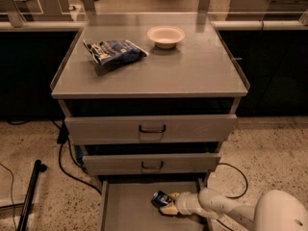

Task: Place pepsi can into bottom drawer

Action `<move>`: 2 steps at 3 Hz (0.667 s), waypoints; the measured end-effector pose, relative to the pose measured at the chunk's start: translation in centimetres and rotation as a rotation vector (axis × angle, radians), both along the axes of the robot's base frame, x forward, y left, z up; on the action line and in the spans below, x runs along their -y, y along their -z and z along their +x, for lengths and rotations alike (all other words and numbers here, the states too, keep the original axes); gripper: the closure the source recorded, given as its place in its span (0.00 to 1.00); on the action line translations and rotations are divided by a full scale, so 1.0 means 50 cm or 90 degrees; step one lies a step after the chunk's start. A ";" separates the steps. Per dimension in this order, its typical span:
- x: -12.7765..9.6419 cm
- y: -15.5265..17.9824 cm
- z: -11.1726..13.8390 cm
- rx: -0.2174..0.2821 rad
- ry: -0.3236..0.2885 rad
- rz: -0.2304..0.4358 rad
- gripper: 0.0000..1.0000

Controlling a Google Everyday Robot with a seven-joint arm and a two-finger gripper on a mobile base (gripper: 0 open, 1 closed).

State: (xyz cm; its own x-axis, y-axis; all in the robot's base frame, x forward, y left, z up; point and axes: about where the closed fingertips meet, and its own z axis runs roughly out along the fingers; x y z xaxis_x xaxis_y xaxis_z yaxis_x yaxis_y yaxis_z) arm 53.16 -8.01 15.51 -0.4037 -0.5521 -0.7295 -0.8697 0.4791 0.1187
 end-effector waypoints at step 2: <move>0.001 0.053 0.003 -0.008 -0.019 0.010 1.00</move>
Offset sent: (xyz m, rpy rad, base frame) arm 0.0027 -0.0029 -0.0398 0.0148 0.0334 0.0579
